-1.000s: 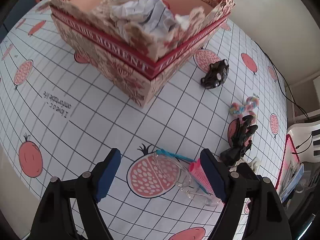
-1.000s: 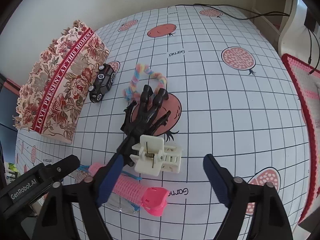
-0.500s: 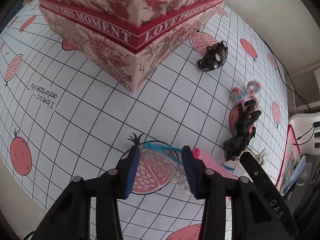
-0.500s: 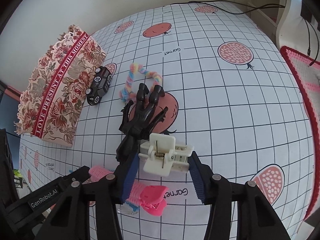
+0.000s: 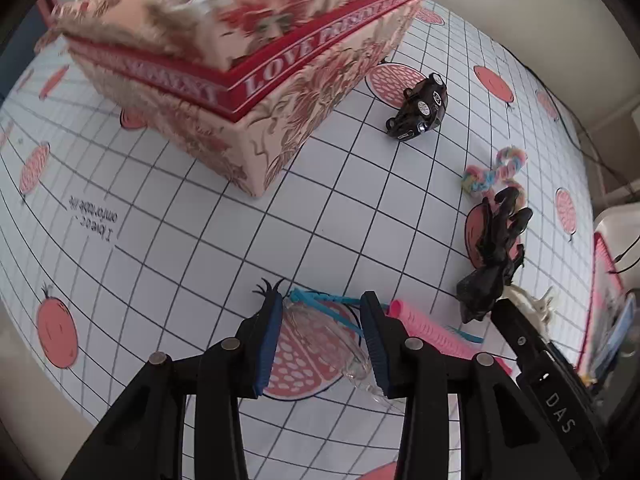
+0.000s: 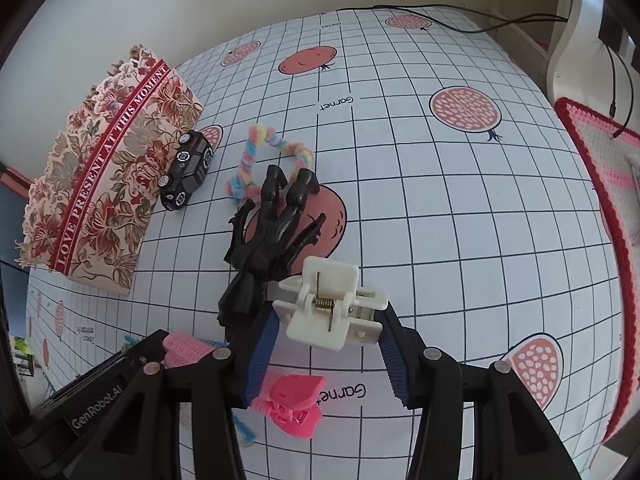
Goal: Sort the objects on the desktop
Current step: 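Grasp the white plastic clip with right tool while left tool grasps blue-corded glasses, then lift the white clip and glasses and carry them over the pink box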
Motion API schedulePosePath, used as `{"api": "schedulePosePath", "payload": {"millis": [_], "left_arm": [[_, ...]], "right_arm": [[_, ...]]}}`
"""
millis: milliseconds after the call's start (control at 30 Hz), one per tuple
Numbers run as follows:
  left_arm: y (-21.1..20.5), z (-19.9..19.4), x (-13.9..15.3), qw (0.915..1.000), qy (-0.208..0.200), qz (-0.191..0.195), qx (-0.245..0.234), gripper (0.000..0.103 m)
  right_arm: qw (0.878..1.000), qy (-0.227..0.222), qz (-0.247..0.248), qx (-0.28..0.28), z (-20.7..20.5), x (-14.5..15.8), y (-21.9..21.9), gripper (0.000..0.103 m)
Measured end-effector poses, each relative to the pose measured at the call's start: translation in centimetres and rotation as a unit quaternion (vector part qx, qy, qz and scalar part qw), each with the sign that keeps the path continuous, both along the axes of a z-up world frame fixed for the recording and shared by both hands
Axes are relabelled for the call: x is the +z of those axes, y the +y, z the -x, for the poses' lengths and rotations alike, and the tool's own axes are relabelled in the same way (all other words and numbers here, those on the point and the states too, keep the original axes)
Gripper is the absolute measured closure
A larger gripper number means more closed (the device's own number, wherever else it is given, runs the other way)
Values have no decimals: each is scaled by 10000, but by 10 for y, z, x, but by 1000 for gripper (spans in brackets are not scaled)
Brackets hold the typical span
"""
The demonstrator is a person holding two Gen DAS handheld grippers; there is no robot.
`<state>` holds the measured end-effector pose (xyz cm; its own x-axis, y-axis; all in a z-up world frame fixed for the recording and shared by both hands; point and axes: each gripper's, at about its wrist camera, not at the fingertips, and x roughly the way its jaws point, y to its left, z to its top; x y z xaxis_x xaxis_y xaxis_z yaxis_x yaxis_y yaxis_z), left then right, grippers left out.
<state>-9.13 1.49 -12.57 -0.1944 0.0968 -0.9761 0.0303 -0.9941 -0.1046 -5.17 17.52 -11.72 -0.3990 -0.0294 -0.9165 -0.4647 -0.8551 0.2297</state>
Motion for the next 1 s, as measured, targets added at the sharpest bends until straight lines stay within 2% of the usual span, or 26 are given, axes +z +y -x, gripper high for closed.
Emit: {"api": "schedulePosePath", "payload": {"millis": [267, 500, 567, 867, 1000], "left_arm": [[7, 0, -1, 9997, 191, 109, -74, 61], [3, 1, -2, 9995, 188, 231, -38, 80], [4, 1, -4, 9996, 191, 214, -46, 83], [-1, 4, -3, 9998, 155, 62, 57, 84], [-3, 3, -3, 9998, 125, -59, 115, 84]], "right_arm": [[9998, 23, -198, -26, 2, 1, -6, 50], [9998, 38, -169, -28, 8, -2, -1, 51], [9998, 41, -167, -36, 8, -1, -1, 51], [9998, 170, 57, -126, 13, -3, 3, 51], [9987, 447, 118, -226, 8, 11, 8, 51]]}}
